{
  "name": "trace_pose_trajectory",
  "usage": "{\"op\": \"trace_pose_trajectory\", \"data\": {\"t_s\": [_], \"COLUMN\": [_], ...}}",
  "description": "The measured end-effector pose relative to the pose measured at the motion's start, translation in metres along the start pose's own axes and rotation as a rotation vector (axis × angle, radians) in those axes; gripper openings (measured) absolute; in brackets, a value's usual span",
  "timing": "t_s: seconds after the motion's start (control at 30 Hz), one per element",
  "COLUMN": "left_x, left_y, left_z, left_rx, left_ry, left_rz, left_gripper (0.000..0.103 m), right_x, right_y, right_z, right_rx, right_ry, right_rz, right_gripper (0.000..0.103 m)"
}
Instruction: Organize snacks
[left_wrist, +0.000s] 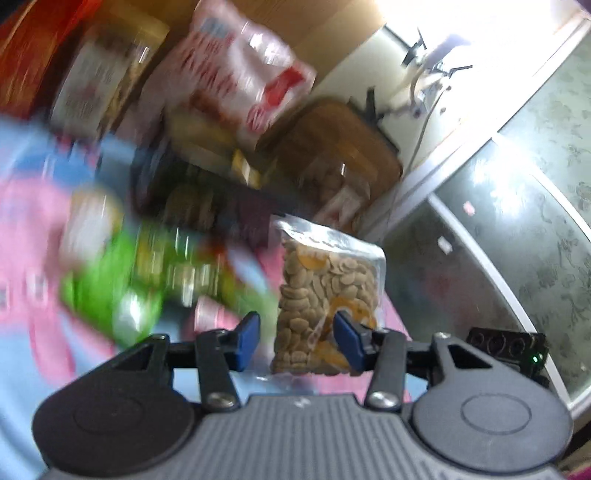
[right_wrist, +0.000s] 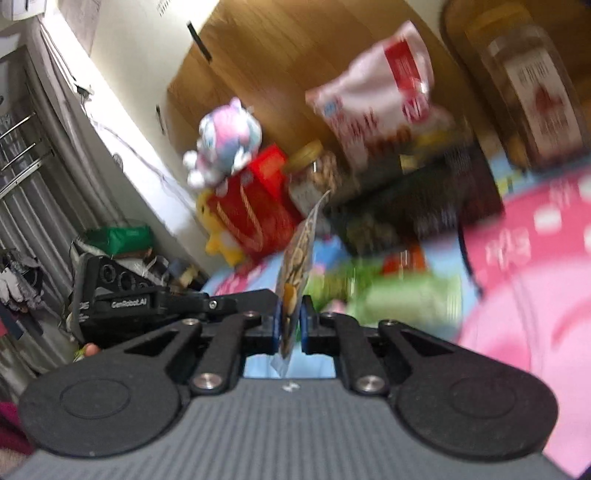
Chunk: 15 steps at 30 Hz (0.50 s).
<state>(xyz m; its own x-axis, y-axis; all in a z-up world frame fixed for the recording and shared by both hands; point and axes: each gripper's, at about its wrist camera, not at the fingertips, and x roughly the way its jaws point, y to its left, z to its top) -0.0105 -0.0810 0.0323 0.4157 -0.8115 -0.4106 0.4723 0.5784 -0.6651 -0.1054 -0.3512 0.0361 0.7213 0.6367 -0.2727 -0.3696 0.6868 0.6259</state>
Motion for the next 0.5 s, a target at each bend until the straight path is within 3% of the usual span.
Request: {"op": "trace_pose_trajectory", "data": {"t_s": [0.17, 0.27, 0.5], "left_x": [0.028, 0.05, 0.089], "left_y": [0.0, 0.007, 0.031], "left_z": [0.064, 0.091, 0.122], "left_rx": [0.041, 0.028, -0.014], "left_ry": [-0.112, -0.147, -0.179], "left_rz": [0.074, 0.14, 0.261], "left_gripper": [0.045, 0.044, 0.045], "right_x": [0.037, 0.067, 0.113], "right_y": [-0.009, -0.032, -0.068], "right_z": [0.051, 0.079, 0.102], "right_rx": [-0.029, 0.018, 0.077], "right_ry": [-0.08, -0.087, -0.085], "right_rz": [-0.031, -0.033, -0.055], "right_gripper": [0.013, 0.013, 0.014]}}
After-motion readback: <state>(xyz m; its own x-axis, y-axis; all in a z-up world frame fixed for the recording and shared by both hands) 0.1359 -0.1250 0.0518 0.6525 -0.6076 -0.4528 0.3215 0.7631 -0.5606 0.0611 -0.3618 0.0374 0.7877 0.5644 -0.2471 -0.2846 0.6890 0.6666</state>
